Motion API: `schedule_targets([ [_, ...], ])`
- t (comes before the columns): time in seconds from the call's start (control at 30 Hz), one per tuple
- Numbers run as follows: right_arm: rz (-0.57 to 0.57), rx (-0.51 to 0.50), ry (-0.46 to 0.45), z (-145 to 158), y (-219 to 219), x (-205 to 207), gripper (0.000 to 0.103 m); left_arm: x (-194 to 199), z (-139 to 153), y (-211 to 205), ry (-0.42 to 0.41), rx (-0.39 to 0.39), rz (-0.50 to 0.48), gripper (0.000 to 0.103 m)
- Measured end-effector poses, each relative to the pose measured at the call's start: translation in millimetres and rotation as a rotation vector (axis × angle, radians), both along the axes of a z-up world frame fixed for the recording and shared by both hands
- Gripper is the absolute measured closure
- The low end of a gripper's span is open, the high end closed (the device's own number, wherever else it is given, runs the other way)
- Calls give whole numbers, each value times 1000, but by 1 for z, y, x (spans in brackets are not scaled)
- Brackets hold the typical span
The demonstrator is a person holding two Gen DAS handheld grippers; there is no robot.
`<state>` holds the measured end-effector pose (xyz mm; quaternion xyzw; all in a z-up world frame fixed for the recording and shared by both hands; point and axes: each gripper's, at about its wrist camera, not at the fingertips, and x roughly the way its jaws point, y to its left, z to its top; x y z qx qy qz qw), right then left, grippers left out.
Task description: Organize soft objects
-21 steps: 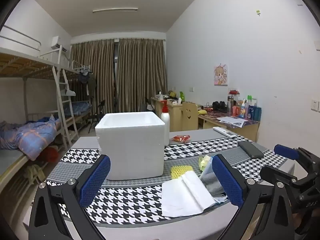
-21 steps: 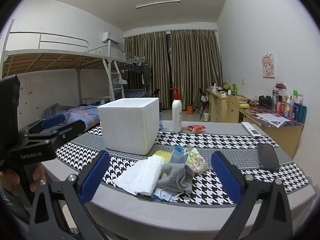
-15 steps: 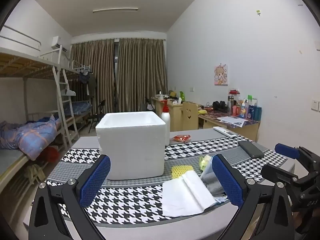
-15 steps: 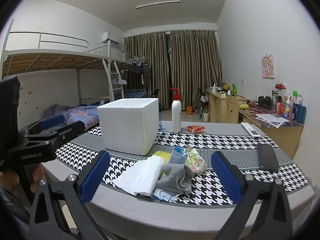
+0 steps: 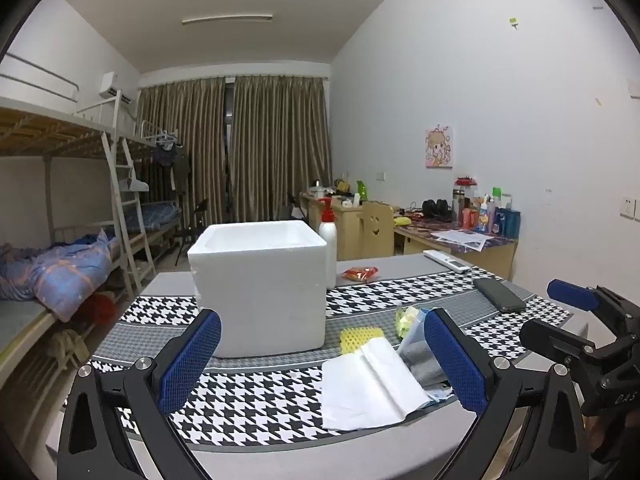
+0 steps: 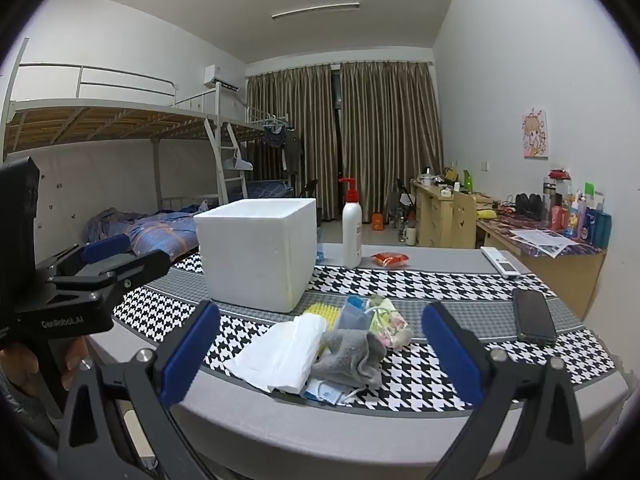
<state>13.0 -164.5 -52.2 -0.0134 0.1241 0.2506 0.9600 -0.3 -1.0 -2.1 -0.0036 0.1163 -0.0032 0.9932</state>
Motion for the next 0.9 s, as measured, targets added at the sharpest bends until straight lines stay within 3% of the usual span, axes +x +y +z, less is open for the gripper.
schedule_targets([
  [0.9, -5, -7, 0, 0, 1, -1, 1, 2, -1, 4, 8, -13, 18, 1],
])
